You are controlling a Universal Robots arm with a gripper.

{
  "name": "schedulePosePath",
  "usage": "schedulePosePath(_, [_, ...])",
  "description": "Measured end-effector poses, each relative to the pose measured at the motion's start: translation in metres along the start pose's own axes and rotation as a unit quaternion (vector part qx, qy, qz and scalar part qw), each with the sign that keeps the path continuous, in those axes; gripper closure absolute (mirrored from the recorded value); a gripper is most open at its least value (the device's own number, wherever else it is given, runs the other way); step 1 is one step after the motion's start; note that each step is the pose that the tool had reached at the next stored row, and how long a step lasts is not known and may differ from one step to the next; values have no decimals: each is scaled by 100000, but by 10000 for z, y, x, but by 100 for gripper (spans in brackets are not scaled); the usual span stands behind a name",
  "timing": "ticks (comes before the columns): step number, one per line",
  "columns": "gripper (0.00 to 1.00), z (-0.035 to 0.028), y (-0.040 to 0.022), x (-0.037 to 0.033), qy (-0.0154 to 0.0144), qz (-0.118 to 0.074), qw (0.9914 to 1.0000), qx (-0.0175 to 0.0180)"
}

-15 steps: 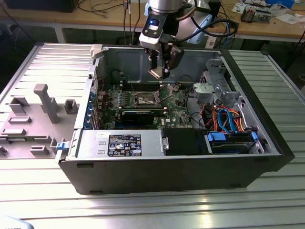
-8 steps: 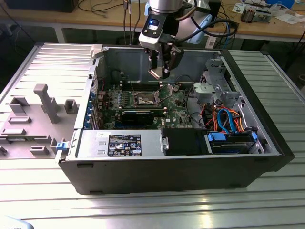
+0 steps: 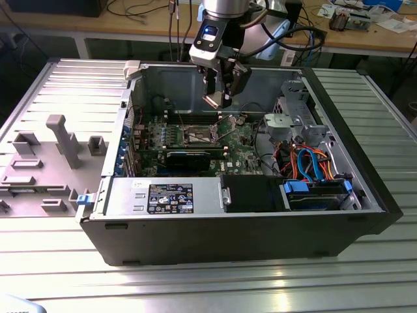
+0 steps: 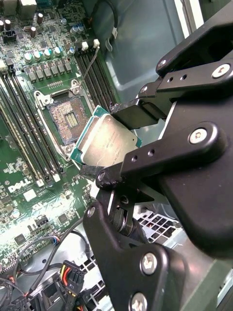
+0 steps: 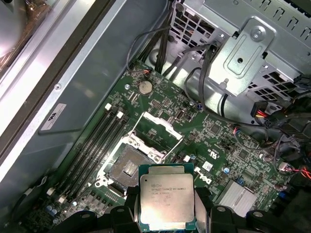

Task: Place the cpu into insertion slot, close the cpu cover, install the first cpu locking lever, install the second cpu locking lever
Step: 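Place the cpu into insertion slot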

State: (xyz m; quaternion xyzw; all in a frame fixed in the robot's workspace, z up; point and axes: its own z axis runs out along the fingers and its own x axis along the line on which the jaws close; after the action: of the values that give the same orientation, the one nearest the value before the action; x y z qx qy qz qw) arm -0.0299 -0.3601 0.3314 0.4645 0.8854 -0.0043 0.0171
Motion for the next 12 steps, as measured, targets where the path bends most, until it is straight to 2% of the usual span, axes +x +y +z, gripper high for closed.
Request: schedulePosePath(12, [45,3,0,0,-186,595,99998,148])
